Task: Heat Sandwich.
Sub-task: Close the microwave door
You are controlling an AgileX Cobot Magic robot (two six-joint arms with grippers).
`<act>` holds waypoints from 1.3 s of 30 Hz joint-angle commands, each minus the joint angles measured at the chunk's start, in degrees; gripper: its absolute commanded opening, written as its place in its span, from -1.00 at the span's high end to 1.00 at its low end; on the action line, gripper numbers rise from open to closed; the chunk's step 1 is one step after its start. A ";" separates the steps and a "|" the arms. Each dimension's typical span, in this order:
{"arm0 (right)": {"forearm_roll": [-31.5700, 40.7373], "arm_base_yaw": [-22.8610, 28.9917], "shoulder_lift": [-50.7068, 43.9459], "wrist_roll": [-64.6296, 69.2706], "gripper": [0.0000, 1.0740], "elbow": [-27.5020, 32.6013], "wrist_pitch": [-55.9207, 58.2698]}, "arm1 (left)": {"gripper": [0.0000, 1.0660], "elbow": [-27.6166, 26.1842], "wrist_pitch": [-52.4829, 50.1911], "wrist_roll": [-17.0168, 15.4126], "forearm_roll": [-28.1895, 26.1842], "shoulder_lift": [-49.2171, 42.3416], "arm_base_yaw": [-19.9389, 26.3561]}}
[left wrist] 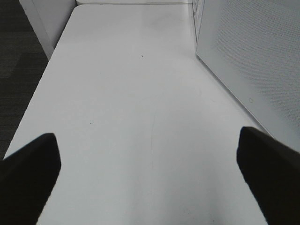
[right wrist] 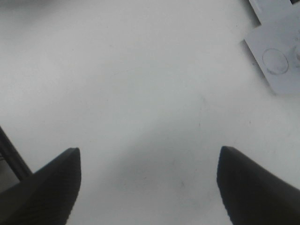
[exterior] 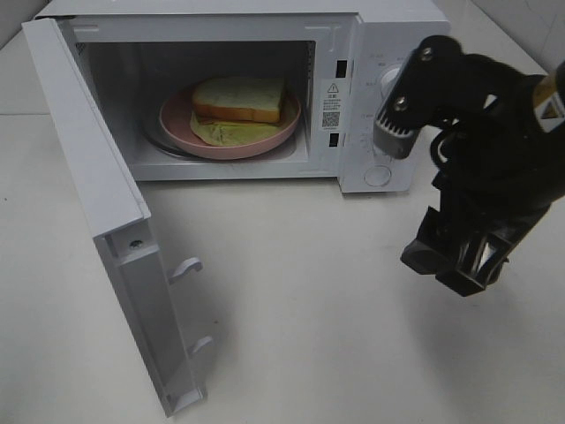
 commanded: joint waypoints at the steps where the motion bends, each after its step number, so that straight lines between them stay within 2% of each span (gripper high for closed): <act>1: 0.17 -0.11 -4.01 9.97 -0.42 0.63 4.41 | -0.83 0.11 -0.63 0.00 -0.40 -1.66 0.11; 2: 0.17 -0.11 -6.19 14.09 -0.42 0.63 6.70 | -0.83 0.11 -0.63 0.00 -0.40 -1.66 0.11; 7: 0.17 -0.11 -12.15 18.33 -0.42 0.63 13.75 | -0.83 0.11 -0.63 0.00 -0.40 -1.66 0.11; 17: 0.23 -0.11 -21.72 19.71 -0.42 0.63 29.91 | -0.83 0.11 -0.63 0.00 -0.40 -1.66 0.11; 30: -0.23 -0.11 -34.78 20.97 -0.42 0.63 31.97 | -0.83 0.11 -0.63 0.00 -0.40 -1.66 0.11; 35: 0.11 -5.04 -38.04 21.43 -0.42 0.63 31.97 | -0.83 0.11 -0.63 0.00 -0.40 -1.66 0.11; 38: 0.00 -10.94 -40.74 21.37 -0.42 0.74 31.74 | -0.83 0.11 -0.63 0.00 -0.40 -1.66 0.11; 39: 0.00 -10.94 -40.74 21.37 -0.42 0.74 31.74 | -0.83 0.11 -0.63 0.00 -0.40 -1.66 0.11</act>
